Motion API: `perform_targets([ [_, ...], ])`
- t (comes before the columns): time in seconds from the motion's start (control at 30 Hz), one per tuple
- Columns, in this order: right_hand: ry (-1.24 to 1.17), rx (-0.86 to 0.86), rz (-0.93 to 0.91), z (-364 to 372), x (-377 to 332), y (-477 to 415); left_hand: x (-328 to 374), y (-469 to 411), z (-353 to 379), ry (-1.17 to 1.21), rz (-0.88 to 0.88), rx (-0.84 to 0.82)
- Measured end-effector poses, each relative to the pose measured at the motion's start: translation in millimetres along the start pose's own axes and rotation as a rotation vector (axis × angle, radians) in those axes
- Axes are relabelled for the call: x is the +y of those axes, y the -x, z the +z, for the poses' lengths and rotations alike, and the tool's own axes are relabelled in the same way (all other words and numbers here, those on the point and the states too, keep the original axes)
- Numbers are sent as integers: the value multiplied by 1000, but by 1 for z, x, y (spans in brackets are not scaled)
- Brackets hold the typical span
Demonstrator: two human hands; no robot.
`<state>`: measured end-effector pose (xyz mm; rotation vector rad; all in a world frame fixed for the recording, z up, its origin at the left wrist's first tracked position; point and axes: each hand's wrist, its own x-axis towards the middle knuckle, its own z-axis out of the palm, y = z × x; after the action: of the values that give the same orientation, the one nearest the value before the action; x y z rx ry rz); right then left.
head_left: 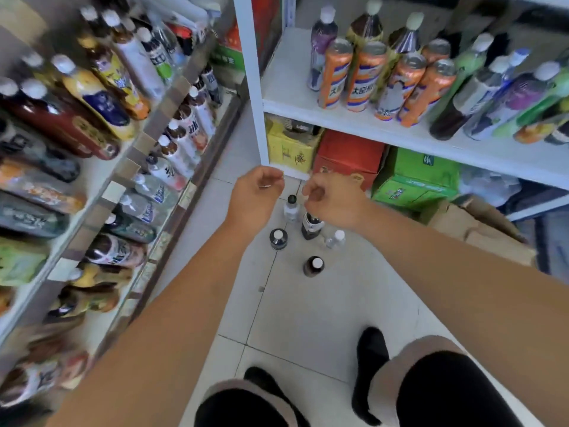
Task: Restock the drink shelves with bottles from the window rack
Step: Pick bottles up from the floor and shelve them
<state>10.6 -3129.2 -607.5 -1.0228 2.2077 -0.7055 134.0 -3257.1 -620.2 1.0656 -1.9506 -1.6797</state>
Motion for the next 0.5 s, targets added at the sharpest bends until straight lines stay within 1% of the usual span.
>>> perform_targets([
  [0.13,10,-22,19,67,75,-40,-89,-27,36,-39,-53,17],
  [0.23,101,-71,9,115,111,-79,-152,-55,56,-140,-66,2],
  [0.3,225,-87,-21,140,130,-108,-196,-70,65,-314,-62,-5],
  [0.4,563,-84,-86,163,152,-147,-254,-81,76,-609,-31,-142],
  [0.43,640,-87,-80,173,162,-163,-274,-87,80,-682,-62,-185],
  [0.5,715,-112,-17,187,181,-188,-310,-100,87,-786,-116,-224],
])
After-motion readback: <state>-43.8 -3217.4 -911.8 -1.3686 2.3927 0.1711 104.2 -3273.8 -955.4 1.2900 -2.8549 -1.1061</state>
